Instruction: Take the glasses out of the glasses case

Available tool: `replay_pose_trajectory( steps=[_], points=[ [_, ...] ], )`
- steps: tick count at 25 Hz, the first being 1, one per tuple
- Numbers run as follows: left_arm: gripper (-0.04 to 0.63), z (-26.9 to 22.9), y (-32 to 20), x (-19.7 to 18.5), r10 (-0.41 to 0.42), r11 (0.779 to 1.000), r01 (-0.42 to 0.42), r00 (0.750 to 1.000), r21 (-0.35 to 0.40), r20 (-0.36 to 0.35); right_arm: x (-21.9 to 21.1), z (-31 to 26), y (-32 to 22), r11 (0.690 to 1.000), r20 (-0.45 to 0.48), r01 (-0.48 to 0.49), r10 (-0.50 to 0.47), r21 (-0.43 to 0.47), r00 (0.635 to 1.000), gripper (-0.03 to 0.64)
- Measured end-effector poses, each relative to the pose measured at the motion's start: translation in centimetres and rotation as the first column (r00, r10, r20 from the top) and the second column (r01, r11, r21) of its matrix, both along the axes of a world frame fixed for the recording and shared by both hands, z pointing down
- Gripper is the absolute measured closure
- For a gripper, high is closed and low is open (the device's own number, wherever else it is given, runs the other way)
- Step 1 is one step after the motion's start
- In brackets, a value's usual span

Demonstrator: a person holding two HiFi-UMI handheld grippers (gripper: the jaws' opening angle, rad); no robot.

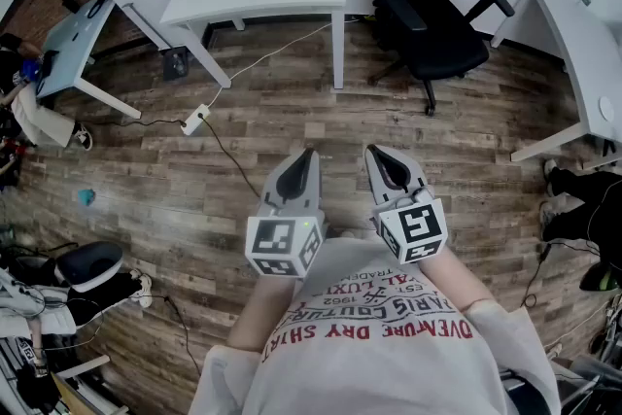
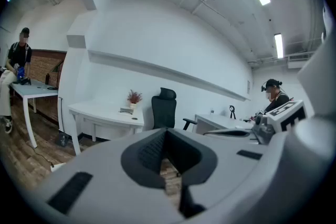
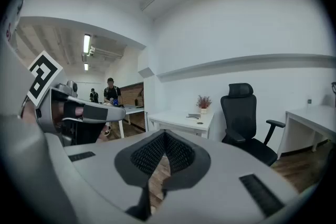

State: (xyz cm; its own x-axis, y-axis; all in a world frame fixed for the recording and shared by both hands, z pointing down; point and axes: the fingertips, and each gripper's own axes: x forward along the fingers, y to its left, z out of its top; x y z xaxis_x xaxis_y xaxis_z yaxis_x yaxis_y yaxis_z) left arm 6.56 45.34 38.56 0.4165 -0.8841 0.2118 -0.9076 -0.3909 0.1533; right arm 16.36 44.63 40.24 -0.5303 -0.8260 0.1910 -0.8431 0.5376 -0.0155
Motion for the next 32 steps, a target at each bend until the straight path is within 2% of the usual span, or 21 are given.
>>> replay_pose_trajectory(
  steps=[9,21,26,32],
  points=[
    [0.589,0.3,-0.2,0.3,0.007,1.0,-0.007,1.0,-0.009,0.001,0.2,0.3,0.0,1.0,-0.004,-0.001,0.001,-0.007,1.0,0.604],
    [0.589,1.2,-2.2,0.2,0.023,0.999,-0.022,1.0,-0.049,0.017,0.4,1.6,-2.0,0.997,0.032,-0.032,0.034,-0.071,0.999,0.604],
    [0.588,2.5,-4.2,-1.0,0.025,0.997,-0.024,1.0,-0.072,0.016,-0.8,2.8,-4.1,0.995,0.025,-0.036,0.038,-0.096,0.999,0.604],
    [0.589,2.7,-8.9,-3.4,0.023,0.997,-0.024,1.0,-0.077,-0.007,-2.6,2.7,-8.5,0.994,0.014,-0.052,0.053,-0.092,0.998,0.604]
  ],
)
